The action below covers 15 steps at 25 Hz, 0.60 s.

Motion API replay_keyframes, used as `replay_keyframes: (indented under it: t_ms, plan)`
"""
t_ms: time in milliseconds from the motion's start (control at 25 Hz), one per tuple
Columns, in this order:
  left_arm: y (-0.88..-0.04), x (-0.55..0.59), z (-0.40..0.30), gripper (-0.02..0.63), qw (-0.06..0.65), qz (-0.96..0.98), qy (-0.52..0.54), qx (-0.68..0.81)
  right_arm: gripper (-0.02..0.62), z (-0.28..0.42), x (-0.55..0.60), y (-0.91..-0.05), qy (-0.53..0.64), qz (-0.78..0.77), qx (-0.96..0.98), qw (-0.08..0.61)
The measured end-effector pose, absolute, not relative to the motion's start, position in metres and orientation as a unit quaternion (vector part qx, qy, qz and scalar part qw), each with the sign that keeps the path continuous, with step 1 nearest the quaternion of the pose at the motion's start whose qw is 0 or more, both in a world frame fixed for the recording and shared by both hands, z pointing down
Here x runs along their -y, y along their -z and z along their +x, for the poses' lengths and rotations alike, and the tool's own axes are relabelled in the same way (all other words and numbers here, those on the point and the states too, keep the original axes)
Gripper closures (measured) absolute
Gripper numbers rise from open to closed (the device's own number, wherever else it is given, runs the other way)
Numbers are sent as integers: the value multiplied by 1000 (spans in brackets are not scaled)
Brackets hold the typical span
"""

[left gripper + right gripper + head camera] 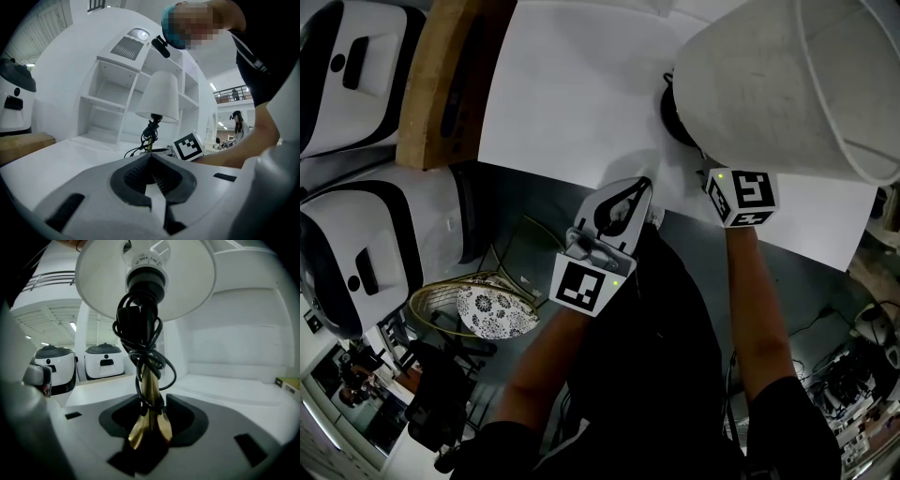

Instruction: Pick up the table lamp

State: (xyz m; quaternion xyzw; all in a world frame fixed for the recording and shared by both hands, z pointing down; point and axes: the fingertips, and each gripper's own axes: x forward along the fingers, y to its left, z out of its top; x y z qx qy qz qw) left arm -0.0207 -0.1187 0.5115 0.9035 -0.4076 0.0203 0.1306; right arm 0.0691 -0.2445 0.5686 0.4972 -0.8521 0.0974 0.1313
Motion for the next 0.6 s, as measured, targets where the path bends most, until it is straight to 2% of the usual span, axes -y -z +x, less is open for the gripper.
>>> replay_keyframes:
  t_ms: [160, 600]
  plan:
    - [-509, 118, -19, 588, 131, 905, -18, 405, 436, 62, 248, -573, -83, 496, 848, 171]
    - [-501, 119, -26, 589, 139, 902, -5, 410, 449, 58, 248, -565, -99, 480, 858, 156]
